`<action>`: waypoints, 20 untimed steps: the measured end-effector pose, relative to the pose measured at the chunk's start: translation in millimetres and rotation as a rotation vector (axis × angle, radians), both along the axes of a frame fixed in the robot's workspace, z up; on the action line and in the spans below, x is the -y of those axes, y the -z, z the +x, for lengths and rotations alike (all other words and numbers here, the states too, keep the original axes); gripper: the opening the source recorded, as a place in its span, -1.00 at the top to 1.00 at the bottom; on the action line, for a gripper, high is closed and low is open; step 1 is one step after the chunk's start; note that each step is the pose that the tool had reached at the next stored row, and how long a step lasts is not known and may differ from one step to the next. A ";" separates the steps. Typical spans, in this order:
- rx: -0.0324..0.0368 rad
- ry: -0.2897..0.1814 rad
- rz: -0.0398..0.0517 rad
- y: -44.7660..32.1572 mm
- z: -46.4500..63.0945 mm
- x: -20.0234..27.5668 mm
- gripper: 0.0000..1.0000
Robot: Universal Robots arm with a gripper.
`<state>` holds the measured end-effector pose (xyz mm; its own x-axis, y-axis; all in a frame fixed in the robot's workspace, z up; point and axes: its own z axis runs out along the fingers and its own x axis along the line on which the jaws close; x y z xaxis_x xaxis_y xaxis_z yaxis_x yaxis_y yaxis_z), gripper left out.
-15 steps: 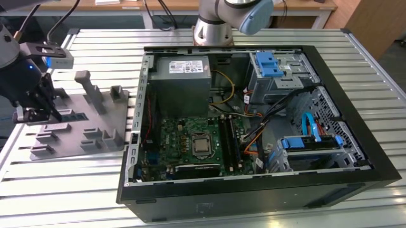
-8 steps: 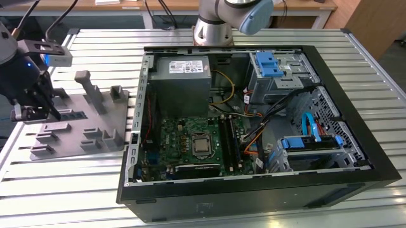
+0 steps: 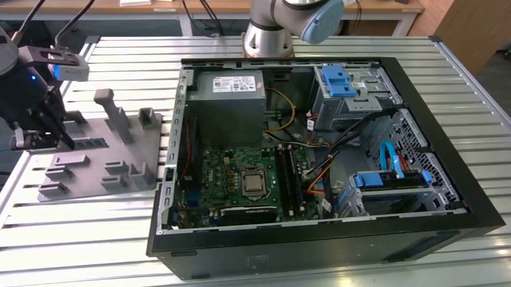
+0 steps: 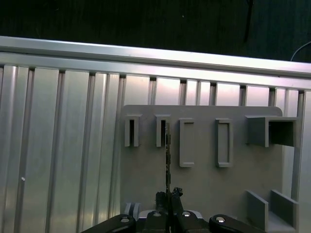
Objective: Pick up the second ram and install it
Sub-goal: 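Pick up the second ram and move it above second insertion slot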
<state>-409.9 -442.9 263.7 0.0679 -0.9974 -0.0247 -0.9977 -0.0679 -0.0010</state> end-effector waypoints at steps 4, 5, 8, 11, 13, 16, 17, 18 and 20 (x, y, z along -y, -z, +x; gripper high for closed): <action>0.0000 0.000 0.0000 -3.2 0.0 0.0 0.73; 0.0001 0.000 0.0000 -3.9 0.0 0.0 0.73; 0.0000 0.000 0.0000 -6.5 0.0 0.0 0.73; 0.0001 0.000 0.0000 -9.0 0.0 0.0 0.73; 0.0001 0.000 0.0001 -10.6 0.0 0.0 0.73; 0.0000 0.000 0.0000 -13.1 0.0 0.0 0.73; 0.0000 0.000 0.0000 -14.0 0.0 0.0 0.73; 0.0001 0.000 0.0001 -14.8 0.0 0.0 0.73; 0.0001 0.000 0.0001 -16.5 0.0 0.0 0.73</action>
